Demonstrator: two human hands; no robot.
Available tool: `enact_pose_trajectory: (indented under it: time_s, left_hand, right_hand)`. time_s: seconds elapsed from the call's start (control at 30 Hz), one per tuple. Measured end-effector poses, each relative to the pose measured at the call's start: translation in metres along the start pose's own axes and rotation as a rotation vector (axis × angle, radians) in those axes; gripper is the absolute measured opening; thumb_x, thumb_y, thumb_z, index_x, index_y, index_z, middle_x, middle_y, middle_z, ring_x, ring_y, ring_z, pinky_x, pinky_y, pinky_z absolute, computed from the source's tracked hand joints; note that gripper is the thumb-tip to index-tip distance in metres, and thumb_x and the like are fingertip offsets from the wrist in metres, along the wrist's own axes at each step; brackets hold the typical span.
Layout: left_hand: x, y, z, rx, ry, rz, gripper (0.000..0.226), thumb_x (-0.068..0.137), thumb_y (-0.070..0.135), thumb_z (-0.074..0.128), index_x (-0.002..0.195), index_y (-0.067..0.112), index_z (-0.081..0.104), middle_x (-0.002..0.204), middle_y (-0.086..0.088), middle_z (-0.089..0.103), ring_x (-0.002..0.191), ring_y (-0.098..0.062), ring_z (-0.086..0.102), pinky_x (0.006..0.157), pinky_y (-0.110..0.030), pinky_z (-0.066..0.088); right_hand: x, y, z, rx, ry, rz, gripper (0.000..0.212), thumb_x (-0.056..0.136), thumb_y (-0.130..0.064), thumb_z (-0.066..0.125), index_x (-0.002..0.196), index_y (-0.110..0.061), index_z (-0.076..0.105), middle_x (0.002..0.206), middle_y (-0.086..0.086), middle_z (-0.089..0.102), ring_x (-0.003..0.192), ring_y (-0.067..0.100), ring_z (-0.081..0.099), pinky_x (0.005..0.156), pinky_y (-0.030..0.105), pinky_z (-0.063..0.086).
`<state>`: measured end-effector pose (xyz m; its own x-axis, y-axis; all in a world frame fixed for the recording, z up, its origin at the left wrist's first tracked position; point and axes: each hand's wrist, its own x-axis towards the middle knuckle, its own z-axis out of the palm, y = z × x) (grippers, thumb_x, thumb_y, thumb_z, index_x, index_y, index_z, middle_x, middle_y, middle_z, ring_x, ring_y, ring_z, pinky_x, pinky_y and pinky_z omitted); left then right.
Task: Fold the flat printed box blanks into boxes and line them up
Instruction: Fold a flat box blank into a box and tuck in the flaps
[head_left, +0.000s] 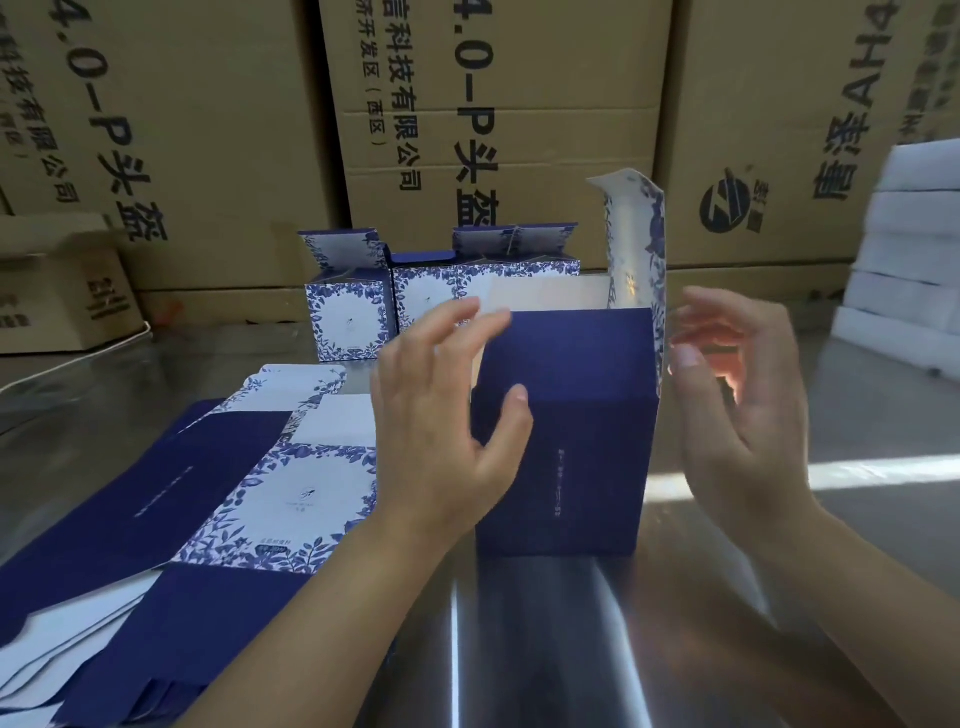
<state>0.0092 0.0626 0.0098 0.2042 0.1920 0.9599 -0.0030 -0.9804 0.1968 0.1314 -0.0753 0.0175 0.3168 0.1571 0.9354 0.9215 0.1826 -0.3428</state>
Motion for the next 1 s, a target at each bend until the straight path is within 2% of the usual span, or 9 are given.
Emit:
enact_pose_trajectory:
  time_s: [0.13,0.23,0.33,0.4,0.47,0.57,0.67,0.8,1.0]
  left_hand:
    - [-0.004,0.001,0.002,0.063,-0.078,0.096,0.036,0.084,0.026,0.051,0.114,0.012,0.064,0.128,-0.005,0.055,0.118,-0.024,0.047,0.105,-0.03,0.029]
    - [-0.004,0.001,0.003,0.06,-0.11,0.112,0.038,0.086,0.027,0.049,0.117,0.01,0.062,0.13,-0.007,0.055,0.124,-0.024,0.044,0.107,-0.037,0.031]
    - [-0.003,0.0,0.003,0.037,-0.113,0.09,0.041,0.086,0.027,0.048,0.121,0.008,0.059,0.133,-0.008,0.053,0.127,-0.026,0.043,0.108,-0.038,0.031]
    - [-0.003,0.001,0.002,0.039,-0.126,0.071,0.042,0.086,0.027,0.048,0.122,0.008,0.058,0.133,-0.007,0.052,0.128,-0.025,0.043,0.108,-0.037,0.03]
    - [-0.003,0.001,0.002,0.044,-0.146,0.05,0.042,0.086,0.028,0.047,0.121,0.008,0.059,0.132,-0.005,0.054,0.127,-0.023,0.044,0.107,-0.036,0.031]
    - [-0.002,0.0,0.001,0.063,-0.168,0.039,0.035,0.087,0.03,0.046,0.11,0.012,0.066,0.12,0.0,0.061,0.116,-0.019,0.05,0.101,-0.032,0.033]
    - [-0.001,-0.002,0.002,0.027,-0.203,0.035,0.03,0.088,0.032,0.048,0.093,0.014,0.071,0.1,0.004,0.068,0.095,-0.017,0.06,0.088,-0.035,0.04]
    - [-0.003,-0.002,0.003,-0.049,-0.254,0.03,0.024,0.085,0.029,0.051,0.088,0.015,0.071,0.088,0.008,0.068,0.084,-0.016,0.06,0.082,-0.032,0.04]
    - [-0.006,-0.002,0.005,-0.043,-0.221,0.053,0.023,0.087,0.027,0.052,0.094,0.015,0.07,0.09,0.009,0.068,0.085,-0.014,0.059,0.082,-0.031,0.04]
  right_hand:
    - [-0.004,-0.017,-0.003,-0.086,-0.038,-0.345,0.02,0.086,-0.003,0.05,0.101,-0.008,0.062,0.103,0.003,0.053,0.091,0.003,0.05,0.079,0.014,0.041]
    - [-0.012,-0.028,0.005,-0.125,-0.12,-0.323,0.021,0.087,-0.011,0.052,0.099,-0.01,0.07,0.113,-0.002,0.058,0.073,-0.006,0.051,0.064,0.014,0.045]
    - [-0.017,-0.028,0.011,-0.241,-0.187,-0.229,0.027,0.084,-0.018,0.053,0.104,-0.013,0.071,0.12,-0.002,0.062,0.048,0.007,0.051,0.047,0.025,0.048]
    - [-0.015,-0.027,0.011,-0.258,-0.206,-0.186,0.029,0.084,-0.02,0.052,0.105,-0.013,0.071,0.115,-0.003,0.067,0.045,0.014,0.052,0.047,0.028,0.05]
    - [-0.014,-0.026,0.011,-0.256,-0.206,-0.168,0.03,0.084,-0.02,0.052,0.104,-0.012,0.071,0.108,-0.005,0.069,0.049,0.016,0.057,0.05,0.029,0.052]
    - [-0.014,-0.025,0.012,-0.283,-0.21,-0.175,0.027,0.084,-0.02,0.053,0.101,-0.012,0.073,0.103,-0.005,0.071,0.072,0.013,0.069,0.056,0.031,0.055]
    - [-0.015,-0.02,0.014,-0.307,-0.198,-0.228,0.02,0.082,-0.009,0.06,0.097,-0.012,0.074,0.094,-0.004,0.072,0.073,0.0,0.055,0.062,0.025,0.052]
    - [-0.016,-0.014,0.02,-0.33,-0.198,-0.366,0.02,0.078,0.003,0.065,0.095,-0.005,0.074,0.093,0.004,0.071,0.077,0.023,0.058,0.081,0.018,0.041]
    - [-0.015,-0.013,0.016,-0.538,-0.115,-0.414,0.015,0.086,-0.017,0.064,0.092,-0.022,0.076,0.089,-0.013,0.071,0.085,0.011,0.053,0.08,0.029,0.029]
